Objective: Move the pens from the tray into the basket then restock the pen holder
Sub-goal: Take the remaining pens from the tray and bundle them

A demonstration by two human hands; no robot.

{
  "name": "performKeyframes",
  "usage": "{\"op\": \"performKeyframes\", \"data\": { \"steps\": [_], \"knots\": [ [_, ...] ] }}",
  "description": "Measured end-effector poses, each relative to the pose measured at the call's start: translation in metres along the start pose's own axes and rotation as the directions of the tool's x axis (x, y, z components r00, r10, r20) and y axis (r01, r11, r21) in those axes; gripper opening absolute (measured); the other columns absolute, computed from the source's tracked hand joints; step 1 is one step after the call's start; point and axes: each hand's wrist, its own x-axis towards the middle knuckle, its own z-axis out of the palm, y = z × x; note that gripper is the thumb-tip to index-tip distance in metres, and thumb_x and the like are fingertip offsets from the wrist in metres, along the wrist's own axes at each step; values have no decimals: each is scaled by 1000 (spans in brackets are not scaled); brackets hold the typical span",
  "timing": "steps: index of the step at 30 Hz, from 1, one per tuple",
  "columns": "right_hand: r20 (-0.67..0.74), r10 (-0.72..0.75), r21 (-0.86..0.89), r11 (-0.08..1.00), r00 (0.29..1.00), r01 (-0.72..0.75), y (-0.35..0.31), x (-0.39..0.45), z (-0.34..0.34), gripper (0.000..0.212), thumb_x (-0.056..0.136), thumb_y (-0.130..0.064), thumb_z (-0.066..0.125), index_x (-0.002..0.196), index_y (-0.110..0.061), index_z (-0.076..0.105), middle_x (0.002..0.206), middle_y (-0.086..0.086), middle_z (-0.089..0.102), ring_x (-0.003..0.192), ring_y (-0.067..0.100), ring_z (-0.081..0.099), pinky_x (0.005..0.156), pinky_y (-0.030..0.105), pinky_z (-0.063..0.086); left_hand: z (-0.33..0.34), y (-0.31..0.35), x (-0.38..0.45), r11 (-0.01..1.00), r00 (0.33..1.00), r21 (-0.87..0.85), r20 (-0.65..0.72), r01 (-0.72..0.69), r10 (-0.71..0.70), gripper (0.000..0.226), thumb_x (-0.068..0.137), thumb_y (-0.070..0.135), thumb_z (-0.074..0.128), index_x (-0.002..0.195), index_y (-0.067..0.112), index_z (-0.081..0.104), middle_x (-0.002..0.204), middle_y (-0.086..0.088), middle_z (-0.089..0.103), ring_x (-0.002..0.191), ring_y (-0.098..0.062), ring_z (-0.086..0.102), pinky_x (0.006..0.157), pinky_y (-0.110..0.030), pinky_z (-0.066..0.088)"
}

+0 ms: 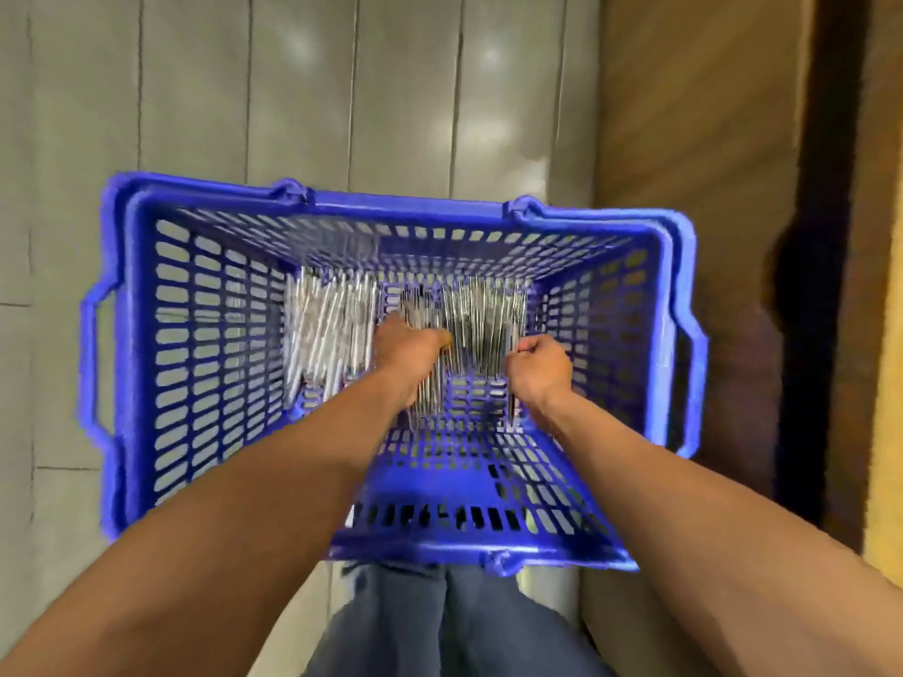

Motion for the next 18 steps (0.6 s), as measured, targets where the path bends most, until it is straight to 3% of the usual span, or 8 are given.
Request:
{"op": "performKeyframes", "data": {
  "steps": [1, 3, 4, 5, 10, 12, 15, 18],
  "knots": [
    [-29, 3, -19, 1000, 1000, -4, 3, 14, 9, 10, 88, -12, 59, 97, -16, 56, 75, -3, 55, 66, 16, 53, 59, 20, 34, 7, -5, 17, 1000, 1000, 11, -21, -5, 5, 88, 82, 12, 76, 154, 9, 25, 144, -14, 48, 124, -29, 54, 98, -25, 42],
    [-63, -3, -49, 999, 998, 0, 6, 35, 21, 12, 90, -13, 60, 101, -13, 56, 86, 3, 59, 72, 19, 53, 64, 21, 36, 17, -11, 42, 998, 998, 51, -51, -24, 26, 82, 82, 11, 75, 151, 8, 30, 104, -5, 60, 84, -16, 64, 64, -5, 48],
    [-70, -22, -51, 999, 997, 18, 7, 44, 26, 13, 91, -13, 61, 103, -12, 56, 90, 5, 61, 74, 20, 54, 64, 22, 37, 22, -12, 52, 996, 998, 86, -56, -37, 42, 81, 83, 12, 75, 150, 8, 30, 91, -1, 57, 69, -11, 59, 37, -9, 40],
    [-78, -48, -47, 998, 996, 45, 7, 51, 30, 15, 91, -11, 61, 105, -10, 55, 93, 7, 62, 76, 20, 55, 64, 21, 38, 27, -13, 59, 991, 996, 121, -60, -52, 59, 80, 84, 13, 75, 150, 10, 30, 88, -1, 57, 63, -10, 58, 33, -8, 36],
    [-62, -141, -39, 990, 988, 139, 3, 70, 42, 23, 91, -2, 55, 113, -5, 57, 100, 6, 55, 85, 13, 52, 86, 19, 47, 46, -14, 75, 956, 988, 284, -111, -75, 110, 72, 84, 26, 78, 141, 6, 38, 83, 1, 57, 56, -15, 59, 51, -26, 53],
    [-43, -128, -39, 991, 991, 126, 4, 68, 44, 25, 91, 5, 52, 115, -1, 54, 103, 11, 53, 85, 19, 53, 74, 5, 43, 48, -16, 72, 943, 985, 323, -116, -81, 125, 48, 81, 26, 81, 116, 9, 52, 78, 1, 59, 65, -21, 67, 61, -36, 61],
    [3, -129, -102, 986, 992, 128, 9, 59, 39, 31, 89, 4, 58, 117, -7, 52, 117, 9, 55, 102, 22, 56, 80, 12, 44, 49, -17, 65, 932, 986, 346, -84, -109, 147, 73, 80, 27, 82, 135, 8, 39, 121, -13, 60, 98, -31, 67, 81, -42, 61],
    [33, -113, -113, 987, 993, 116, 12, 51, 34, 38, 88, 1, 62, 123, -8, 51, 121, 8, 57, 102, 18, 58, 92, 25, 50, 48, -16, 60, 897, 977, 418, -81, -146, 197, 88, 83, 28, 78, 150, 8, 25, 151, -16, 32, 126, -33, 51, 97, -25, 44]
  ]
}}
